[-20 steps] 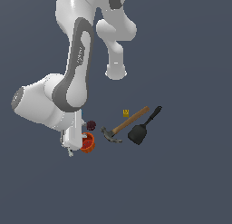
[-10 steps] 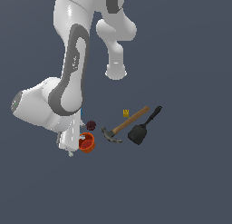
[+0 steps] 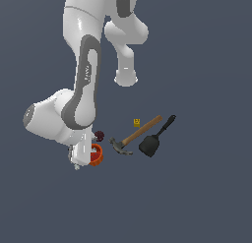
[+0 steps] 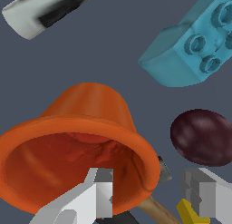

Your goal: Pick up a designated object from a clutter of objects.

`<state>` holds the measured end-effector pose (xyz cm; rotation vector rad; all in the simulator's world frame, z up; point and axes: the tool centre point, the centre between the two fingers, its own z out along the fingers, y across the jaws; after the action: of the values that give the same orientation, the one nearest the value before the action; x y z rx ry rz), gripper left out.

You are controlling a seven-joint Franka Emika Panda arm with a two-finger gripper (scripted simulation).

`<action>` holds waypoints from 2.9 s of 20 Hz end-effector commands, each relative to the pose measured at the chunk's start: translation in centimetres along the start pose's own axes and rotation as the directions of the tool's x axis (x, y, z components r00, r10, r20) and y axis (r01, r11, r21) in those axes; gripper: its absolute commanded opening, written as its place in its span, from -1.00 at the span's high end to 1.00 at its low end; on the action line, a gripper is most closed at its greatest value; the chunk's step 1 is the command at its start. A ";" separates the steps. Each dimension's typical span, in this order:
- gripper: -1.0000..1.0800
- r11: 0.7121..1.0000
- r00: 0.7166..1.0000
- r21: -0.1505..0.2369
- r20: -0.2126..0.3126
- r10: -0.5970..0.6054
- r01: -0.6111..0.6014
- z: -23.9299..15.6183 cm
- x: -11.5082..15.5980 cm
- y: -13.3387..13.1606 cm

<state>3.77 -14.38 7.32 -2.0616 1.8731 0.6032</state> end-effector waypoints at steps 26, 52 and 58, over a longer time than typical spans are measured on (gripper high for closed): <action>1.00 1.000 1.000 0.003 -0.002 0.003 -0.003 -6.4 -3.5 0.9; 1.00 1.000 1.000 0.000 -0.003 0.001 -0.001 -31.2 -17.4 3.7; 1.00 1.000 1.000 0.001 -0.002 0.000 0.000 -33.7 -18.8 3.7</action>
<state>2.53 -14.65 45.36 -2.0618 1.8751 0.6014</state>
